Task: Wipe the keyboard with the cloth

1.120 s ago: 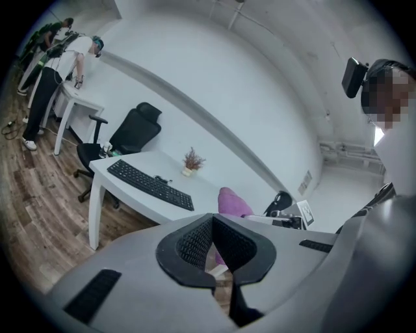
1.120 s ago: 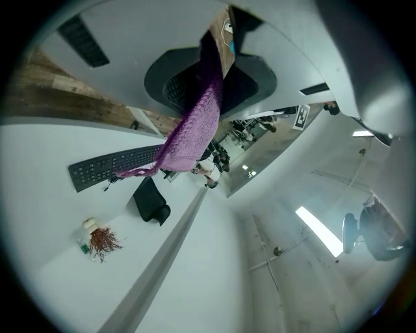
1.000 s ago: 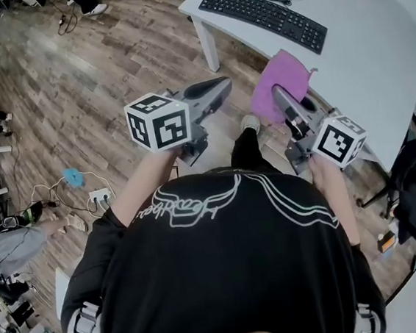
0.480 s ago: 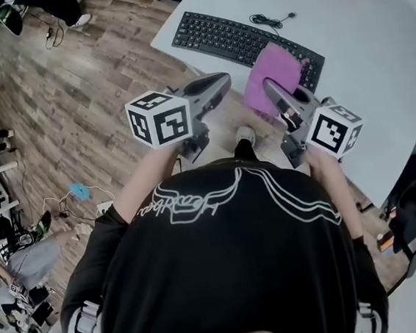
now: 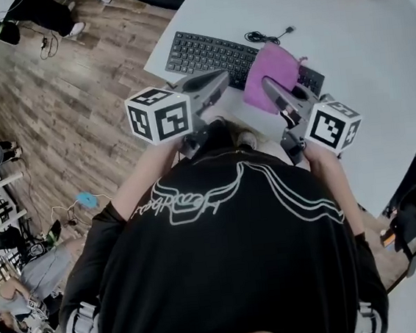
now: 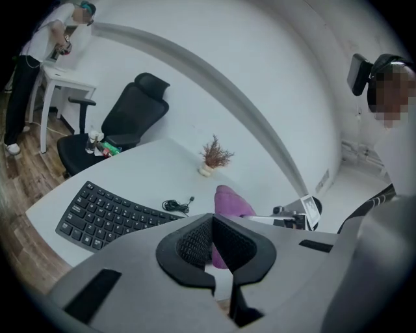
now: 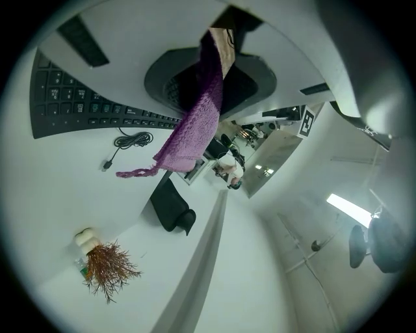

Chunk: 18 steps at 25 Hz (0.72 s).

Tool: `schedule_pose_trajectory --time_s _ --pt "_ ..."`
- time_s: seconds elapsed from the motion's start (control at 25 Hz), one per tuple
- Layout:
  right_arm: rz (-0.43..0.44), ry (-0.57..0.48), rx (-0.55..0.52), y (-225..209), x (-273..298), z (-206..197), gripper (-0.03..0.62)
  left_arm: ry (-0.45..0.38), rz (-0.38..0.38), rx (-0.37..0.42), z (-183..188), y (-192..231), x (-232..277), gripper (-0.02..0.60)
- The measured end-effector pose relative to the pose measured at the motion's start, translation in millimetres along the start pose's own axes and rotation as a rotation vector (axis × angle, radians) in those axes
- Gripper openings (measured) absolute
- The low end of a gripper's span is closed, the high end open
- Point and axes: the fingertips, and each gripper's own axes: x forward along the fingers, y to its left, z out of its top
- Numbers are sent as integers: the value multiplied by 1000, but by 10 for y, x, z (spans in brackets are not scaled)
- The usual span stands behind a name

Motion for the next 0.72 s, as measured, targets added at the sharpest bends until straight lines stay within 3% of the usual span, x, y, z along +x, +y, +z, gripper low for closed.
schedule_pose_trajectory --time_s 0.28,0.72 --pt "-90 26 57 -166 529 -5 60 96 -61 -29 146 621 145 5" --pt "-179 86 109 -282 561 -97 60 200 -150 -81 184 607 283 5"
